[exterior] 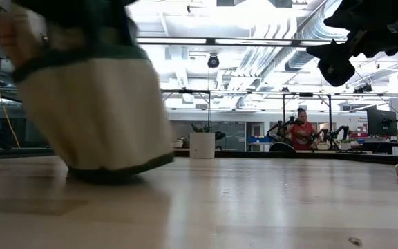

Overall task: Pick & Place Garden tools in Gardening bag
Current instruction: Adjust the gardening bag on the table

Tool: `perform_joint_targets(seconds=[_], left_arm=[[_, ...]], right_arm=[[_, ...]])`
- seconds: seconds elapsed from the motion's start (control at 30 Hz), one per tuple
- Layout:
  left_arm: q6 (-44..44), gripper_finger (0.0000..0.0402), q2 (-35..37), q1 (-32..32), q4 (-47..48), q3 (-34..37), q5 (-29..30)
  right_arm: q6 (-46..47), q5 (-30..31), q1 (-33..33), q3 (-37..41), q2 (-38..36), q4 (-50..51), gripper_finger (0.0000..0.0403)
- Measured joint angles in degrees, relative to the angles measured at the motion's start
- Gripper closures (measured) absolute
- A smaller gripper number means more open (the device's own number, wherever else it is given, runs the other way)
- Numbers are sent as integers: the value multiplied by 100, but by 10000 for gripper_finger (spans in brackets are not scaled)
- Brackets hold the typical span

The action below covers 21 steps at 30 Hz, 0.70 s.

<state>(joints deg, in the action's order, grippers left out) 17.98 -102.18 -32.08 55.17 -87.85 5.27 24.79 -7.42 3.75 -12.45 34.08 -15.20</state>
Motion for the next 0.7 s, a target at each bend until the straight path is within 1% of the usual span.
perform_joint_targets(seconds=[0.2,0.3,0.43,0.57,0.7], left_arm=[[726,401,10,-391,671,0,45],[883,401,10,-510,774,0,182],[898,401,10,-509,836,-119,321],[717,401,10,-407,811,-279,551],[656,401,10,-281,853,-321,385]], right_arm=[[499,0,0,0,-1,0,176],[886,0,0,0,0,0,176],[1427,234,0,0,-2,0,176],[1430,348,0,0,1,0,176],[1441,348,0,0,0,0,176]])
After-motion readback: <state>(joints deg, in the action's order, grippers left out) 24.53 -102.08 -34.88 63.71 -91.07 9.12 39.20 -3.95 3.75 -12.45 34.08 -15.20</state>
